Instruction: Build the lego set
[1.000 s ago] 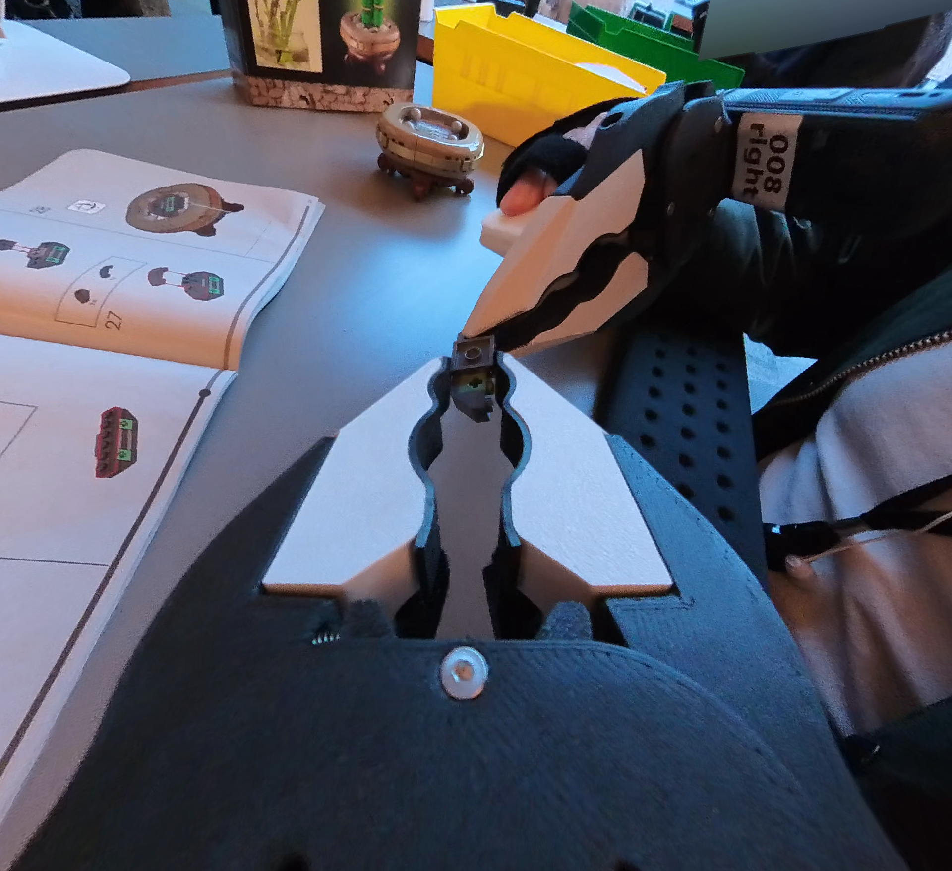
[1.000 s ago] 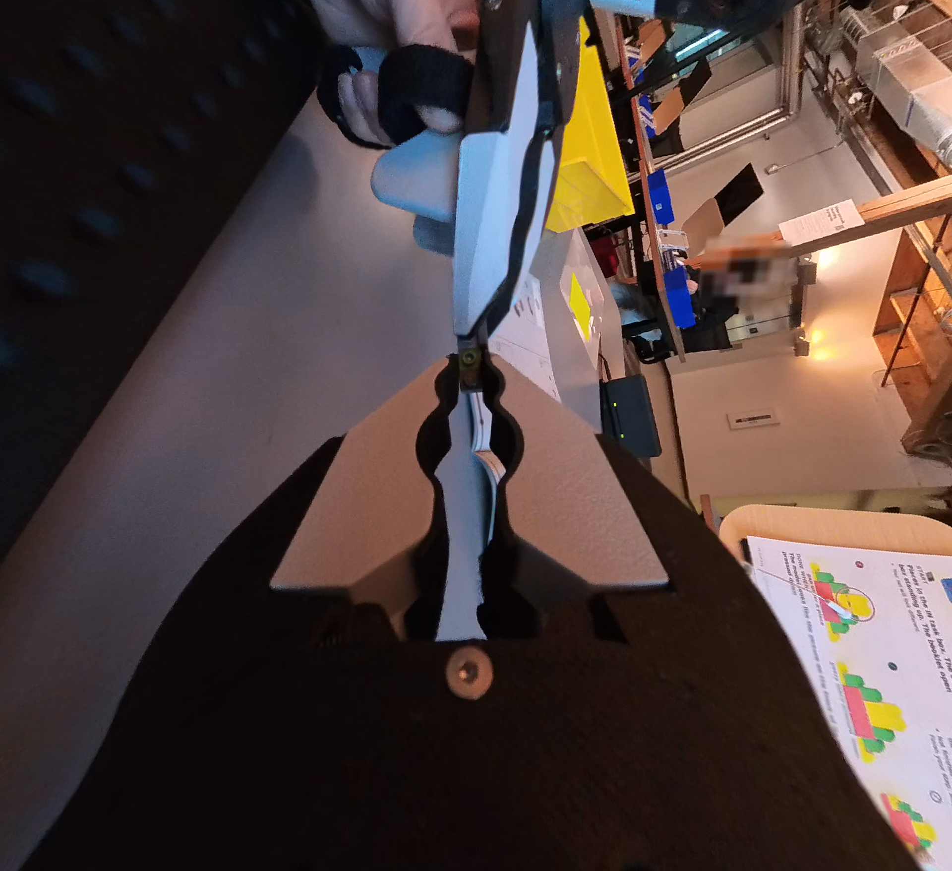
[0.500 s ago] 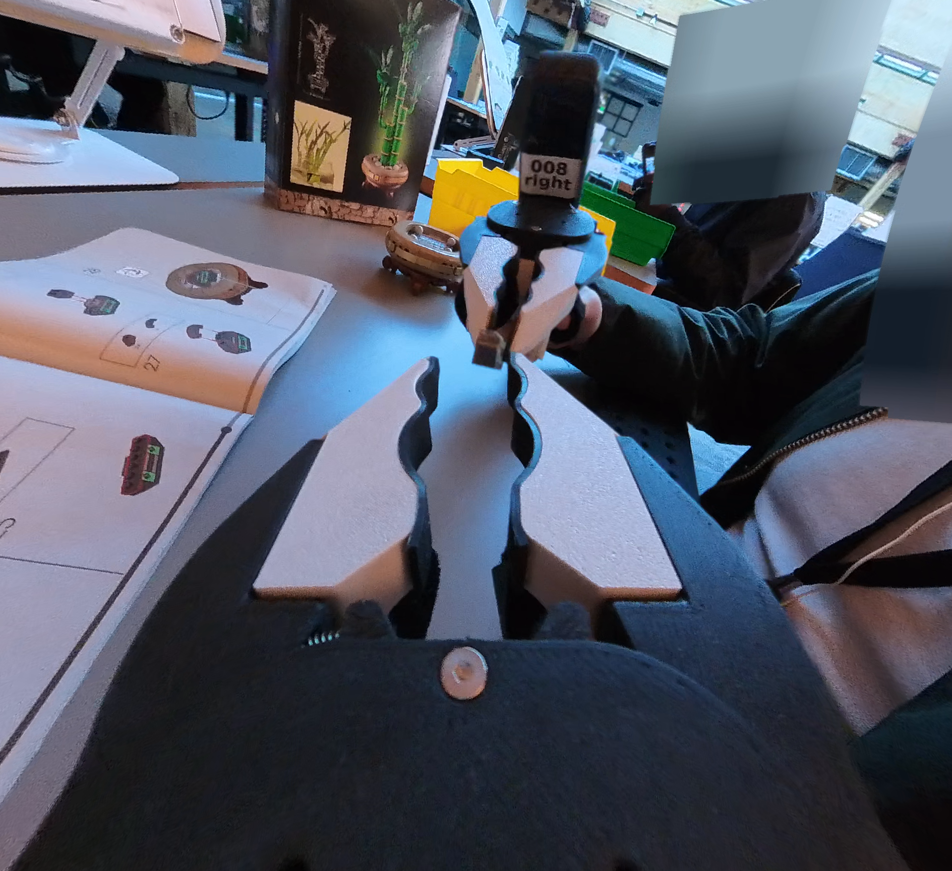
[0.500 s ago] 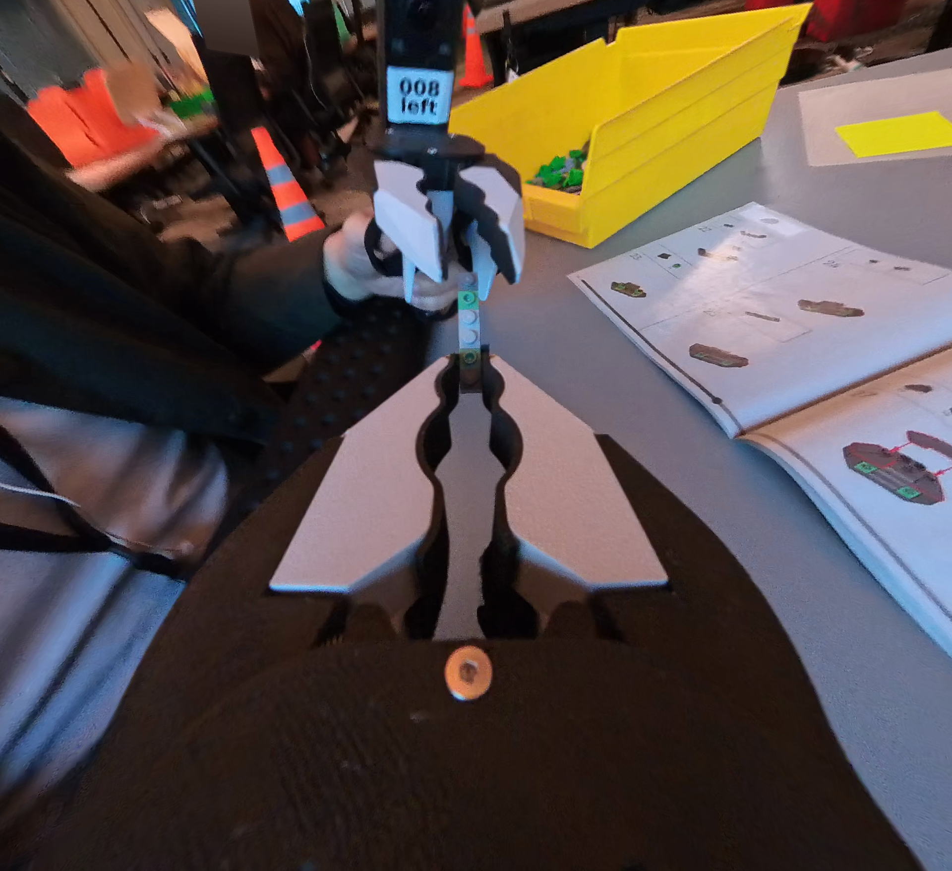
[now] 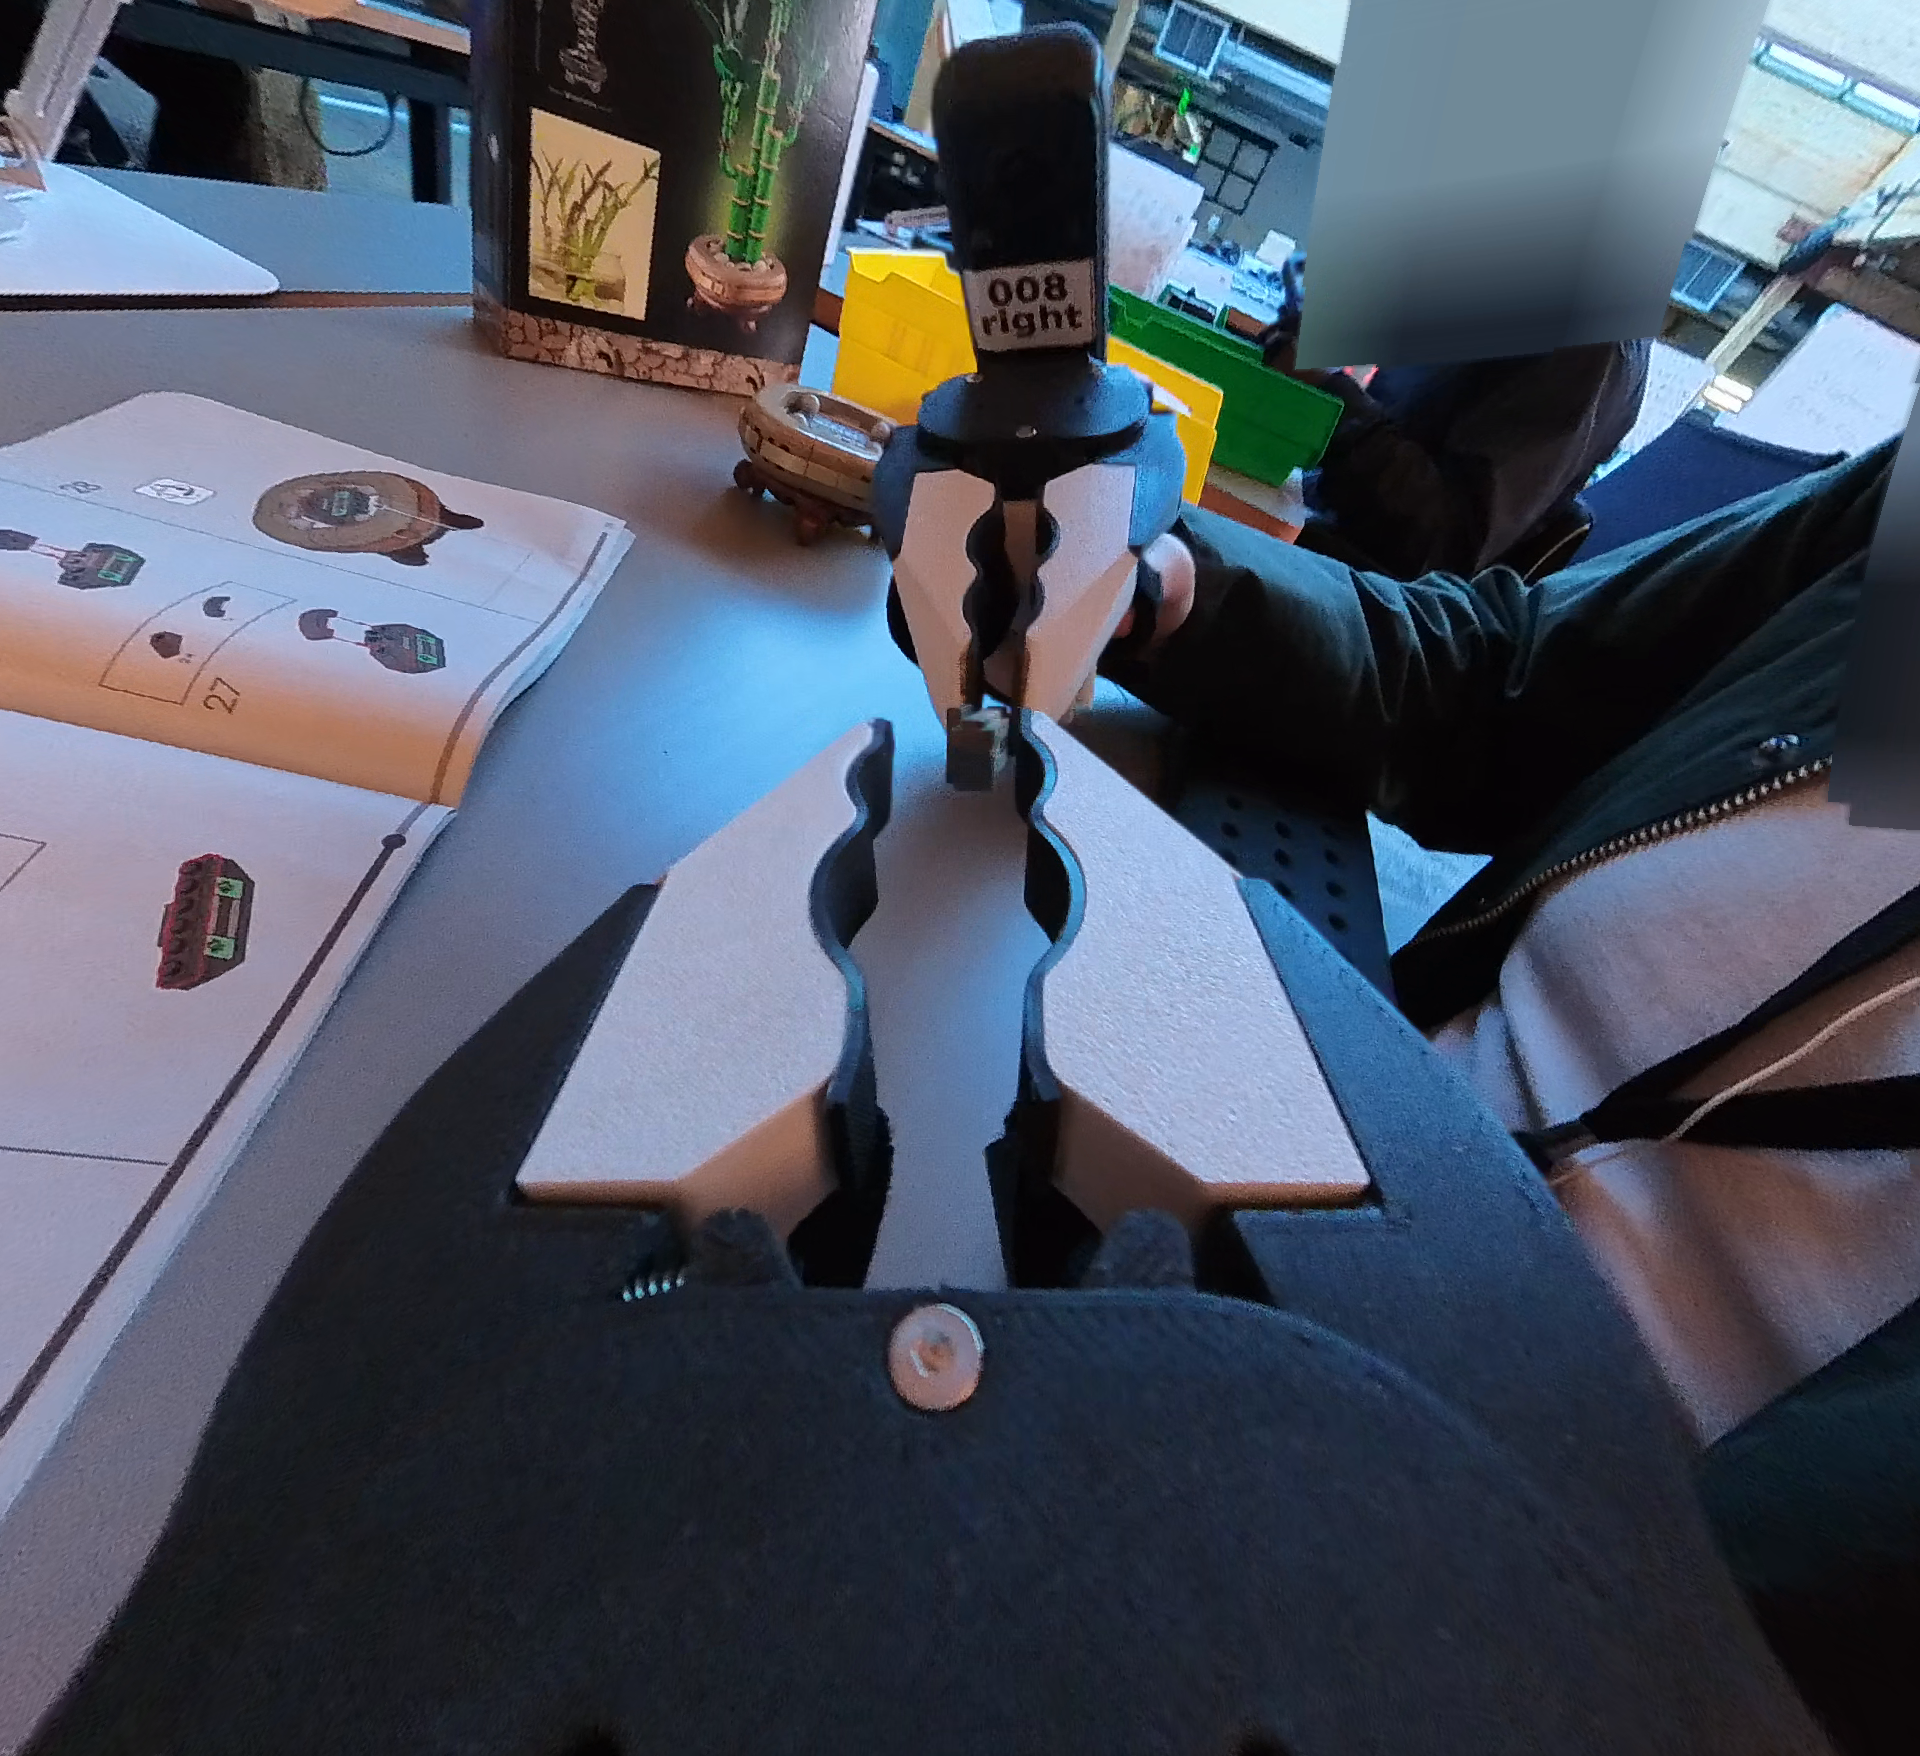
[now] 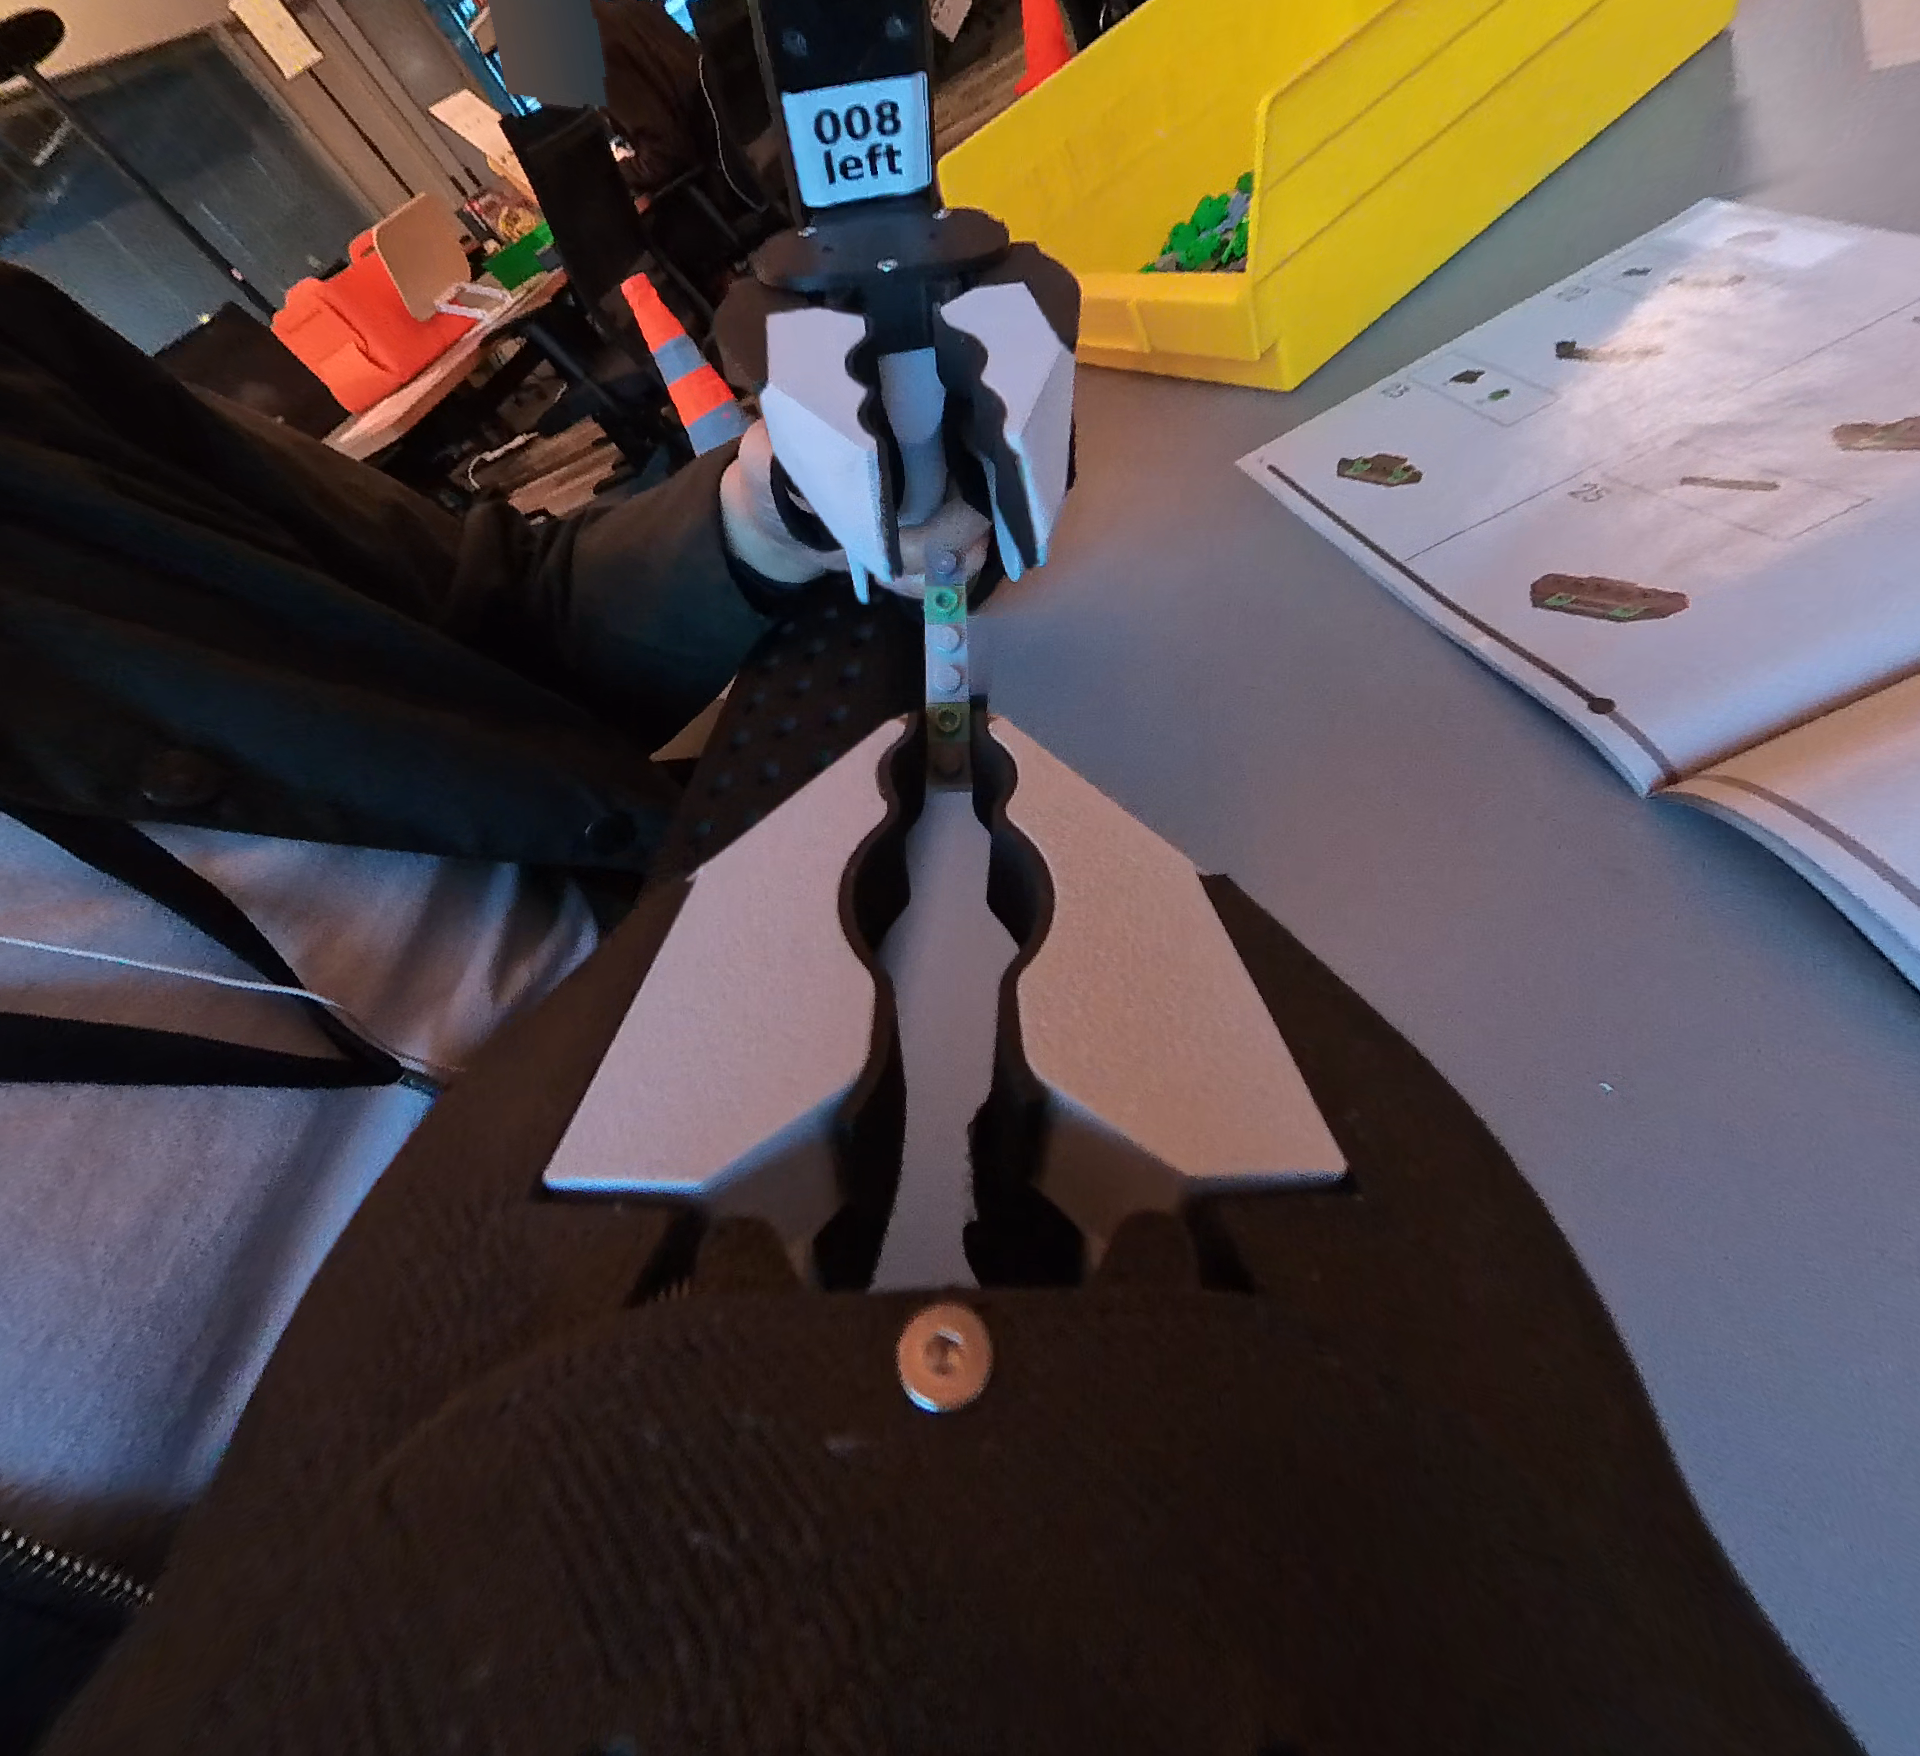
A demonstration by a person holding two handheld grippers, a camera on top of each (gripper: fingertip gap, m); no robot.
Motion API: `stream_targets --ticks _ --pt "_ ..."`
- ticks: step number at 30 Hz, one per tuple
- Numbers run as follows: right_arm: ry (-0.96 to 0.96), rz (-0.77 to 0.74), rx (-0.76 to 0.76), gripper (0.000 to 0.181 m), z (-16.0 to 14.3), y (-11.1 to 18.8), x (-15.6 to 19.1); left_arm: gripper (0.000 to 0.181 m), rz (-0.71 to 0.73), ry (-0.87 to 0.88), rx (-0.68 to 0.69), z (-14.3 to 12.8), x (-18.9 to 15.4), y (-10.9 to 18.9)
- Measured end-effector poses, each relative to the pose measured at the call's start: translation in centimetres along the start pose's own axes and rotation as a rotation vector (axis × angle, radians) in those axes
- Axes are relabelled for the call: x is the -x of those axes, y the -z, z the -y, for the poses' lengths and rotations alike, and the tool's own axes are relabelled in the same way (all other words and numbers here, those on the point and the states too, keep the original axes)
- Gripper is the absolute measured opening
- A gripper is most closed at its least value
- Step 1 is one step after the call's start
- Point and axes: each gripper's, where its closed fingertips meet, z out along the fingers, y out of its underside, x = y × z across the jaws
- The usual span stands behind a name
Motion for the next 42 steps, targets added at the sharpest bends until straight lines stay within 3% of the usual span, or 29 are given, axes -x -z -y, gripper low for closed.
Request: stream_targets --ticks 3,13,29,34,42 --pt "0.004 -0.005 0.023 0.007 -0.4 -0.2 -0.1 0.007 -0.001 -0.048 0.054 -0.8 -0.3 -0.4" --pt "0.006 0.002 -0.027 0.007 0.5 0.3 0.0 0.007 -0.023 -0.051 0.05 -0.8 -0.6 -0.2" --pt "-0.023 0.061 -0.141 0.007 2.1 1.0 0.5 0.006 -0.03 -0.086 0.155 -2.3 -1.0 -1.1" --pt "-0.035 0.022 -0.251 0.032 3.6 1.6 -0.5 0.006 0.005 -0.051 0.093 -1.4 -0.3 -0.7" --pt "-0.069 0.008 -0.213 0.032 2.8 0.9 -1.1 0.007 0.003 0.009 0.053 -0.8 0.2 -0.4"
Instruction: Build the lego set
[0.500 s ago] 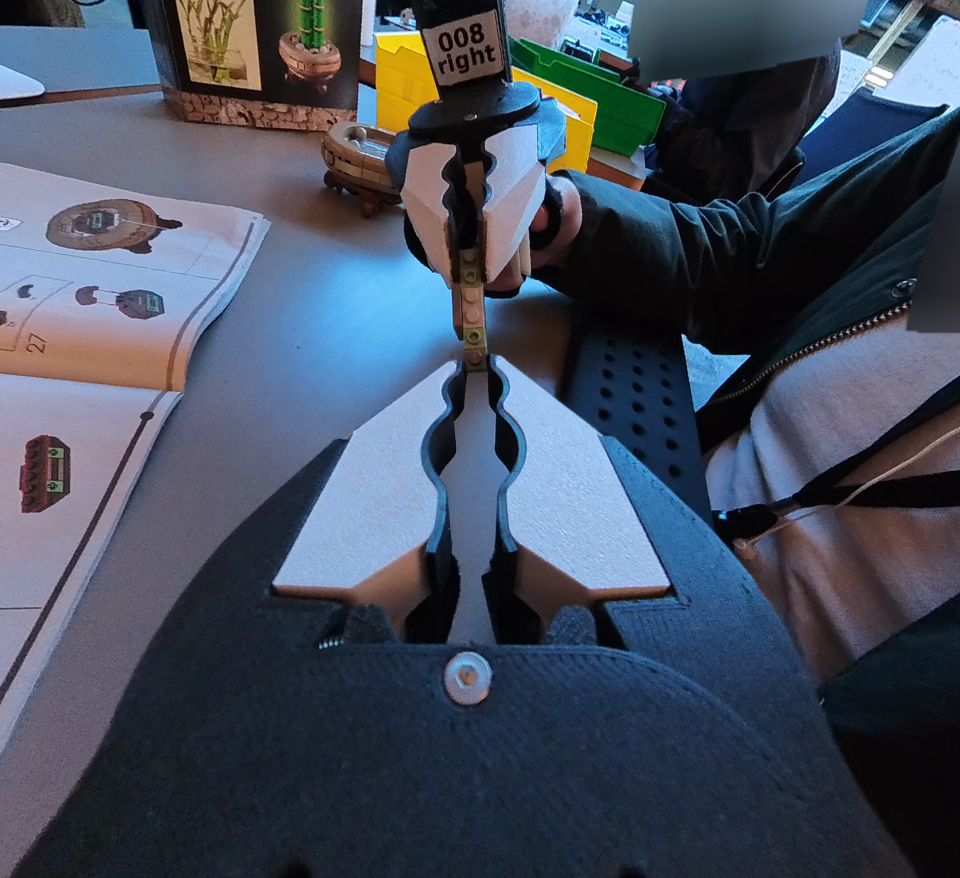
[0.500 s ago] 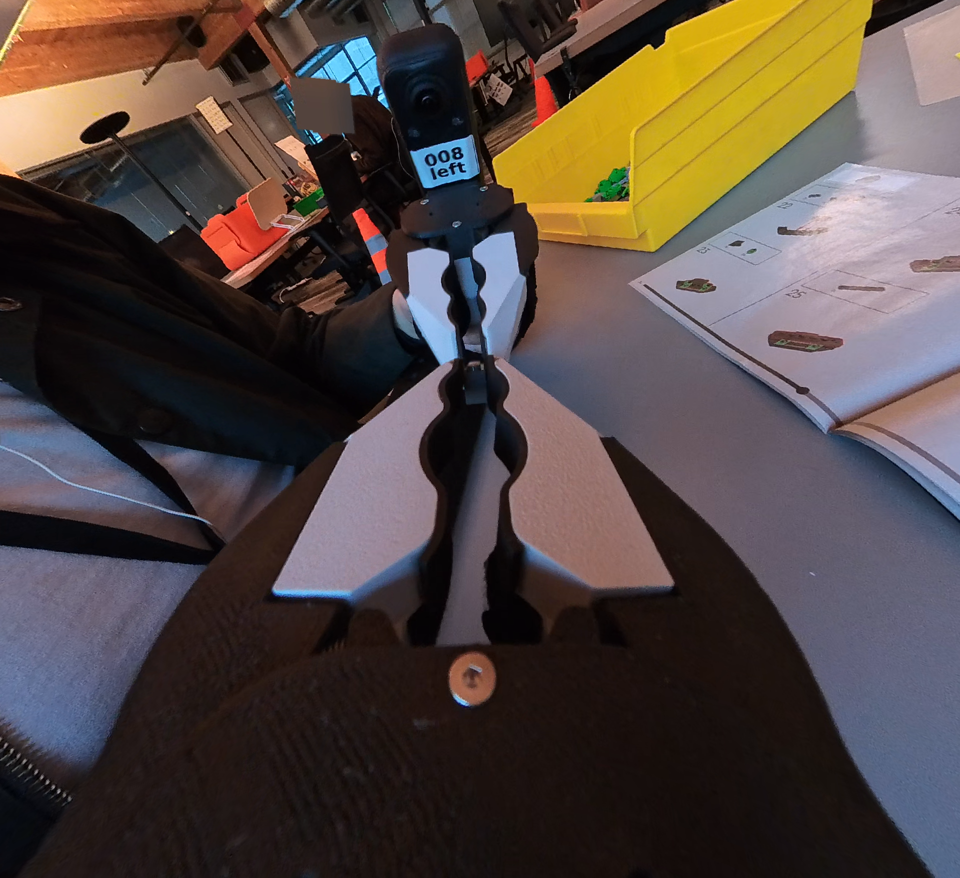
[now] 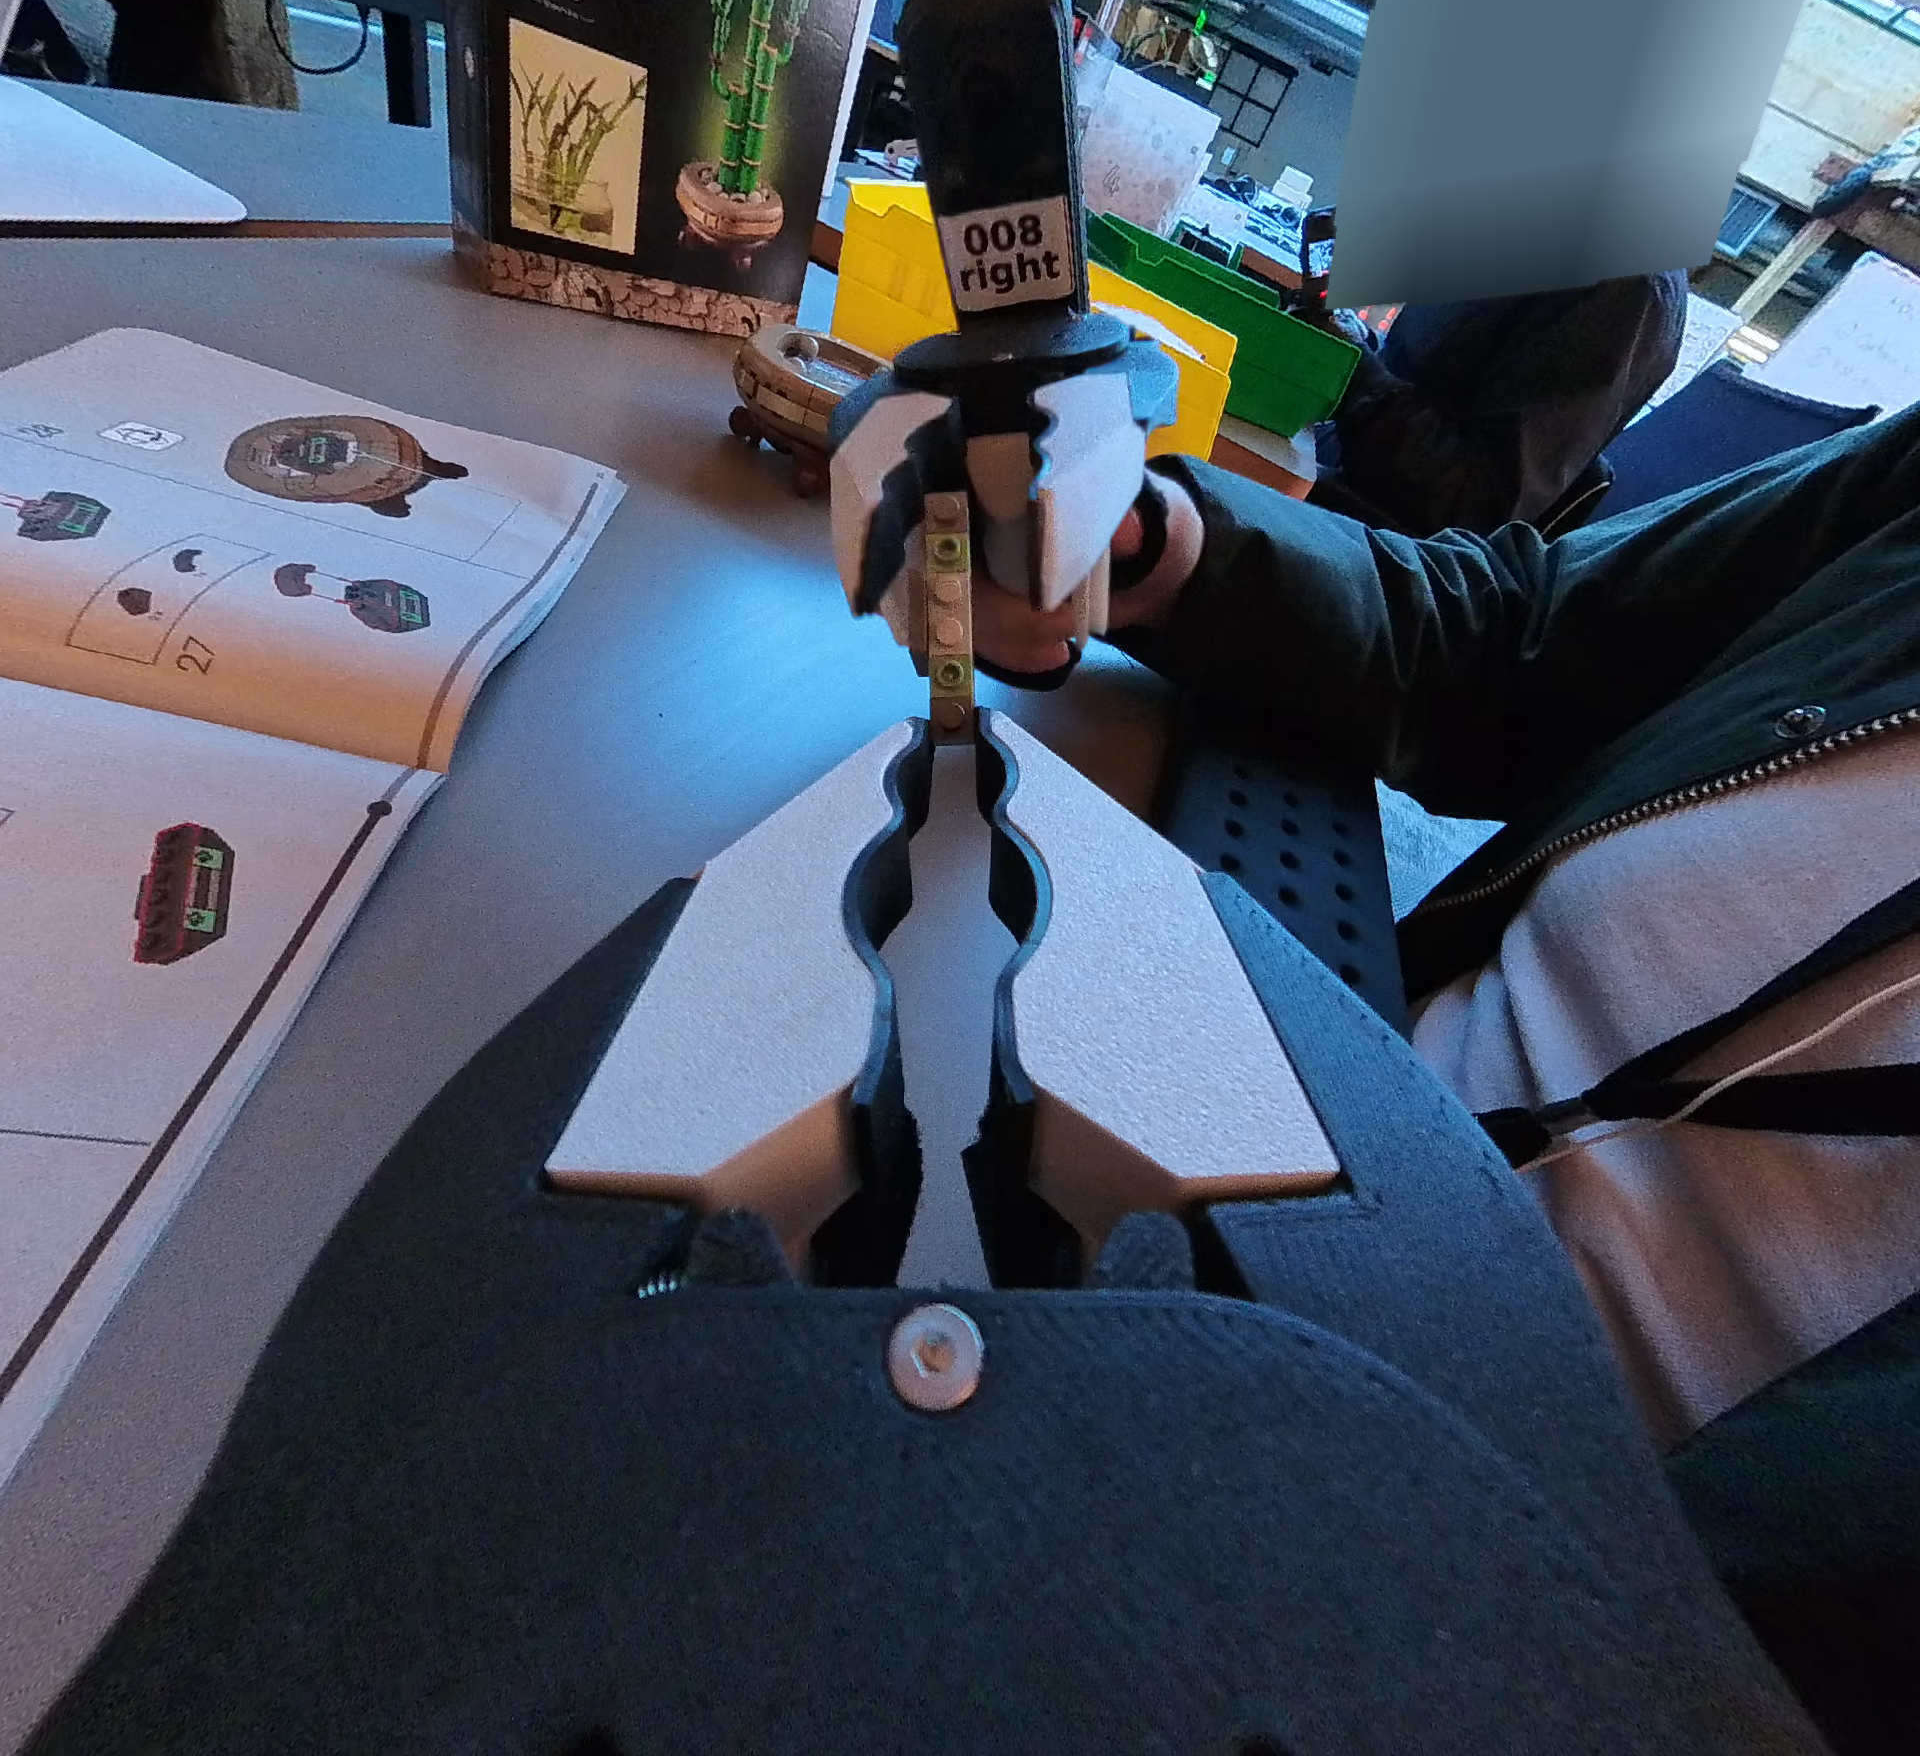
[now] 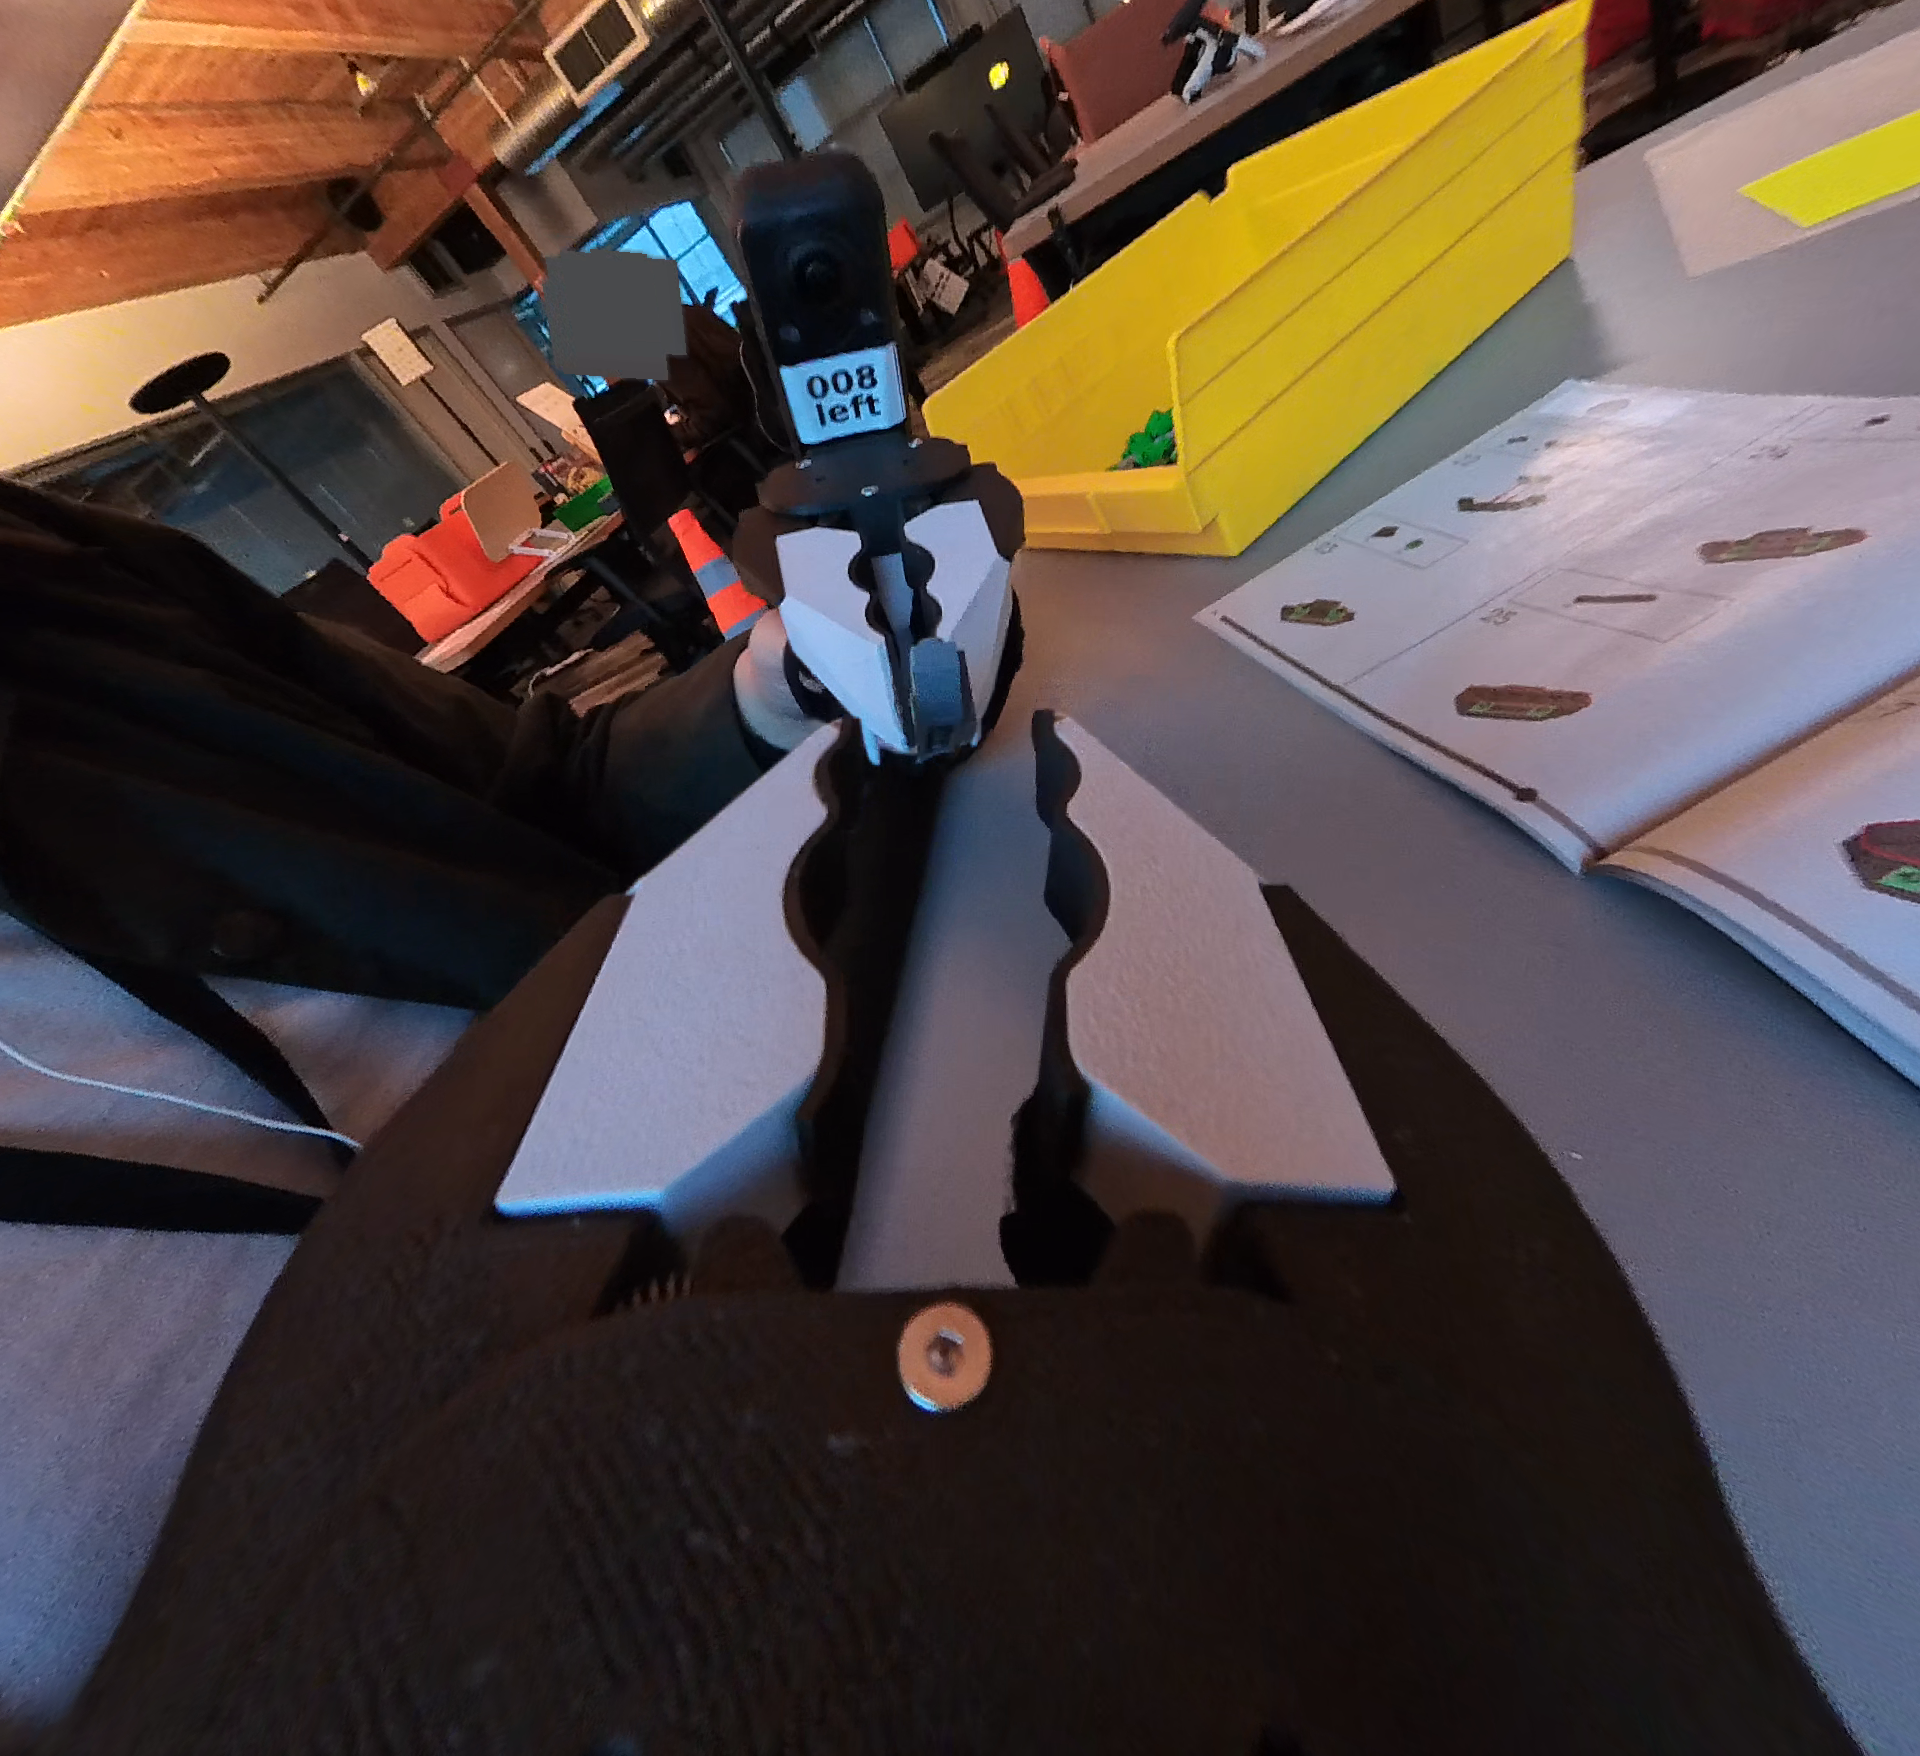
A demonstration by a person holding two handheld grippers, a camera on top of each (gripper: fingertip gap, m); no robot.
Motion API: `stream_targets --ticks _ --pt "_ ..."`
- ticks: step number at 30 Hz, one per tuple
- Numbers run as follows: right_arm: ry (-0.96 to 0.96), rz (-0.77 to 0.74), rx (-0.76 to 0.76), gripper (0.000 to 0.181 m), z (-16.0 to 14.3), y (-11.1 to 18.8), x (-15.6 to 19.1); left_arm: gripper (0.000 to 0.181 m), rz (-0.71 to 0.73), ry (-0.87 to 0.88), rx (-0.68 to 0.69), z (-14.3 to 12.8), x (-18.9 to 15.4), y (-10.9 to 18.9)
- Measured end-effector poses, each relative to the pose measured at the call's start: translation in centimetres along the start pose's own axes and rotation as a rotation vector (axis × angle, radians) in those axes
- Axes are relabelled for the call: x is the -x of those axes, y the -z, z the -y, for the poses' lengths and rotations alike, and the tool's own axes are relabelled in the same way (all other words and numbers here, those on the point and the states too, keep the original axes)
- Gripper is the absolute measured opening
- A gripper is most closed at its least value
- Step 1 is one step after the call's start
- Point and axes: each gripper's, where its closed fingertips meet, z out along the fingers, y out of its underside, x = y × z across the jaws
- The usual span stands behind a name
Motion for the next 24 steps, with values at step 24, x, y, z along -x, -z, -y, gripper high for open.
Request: stream_targets --ticks 24 --pt "-0.068 0.038 0.028 0.01 -0.51 -0.68 0.65 0.007 -0.048 0.028 -0.01 0.14 -0.56 -0.37"
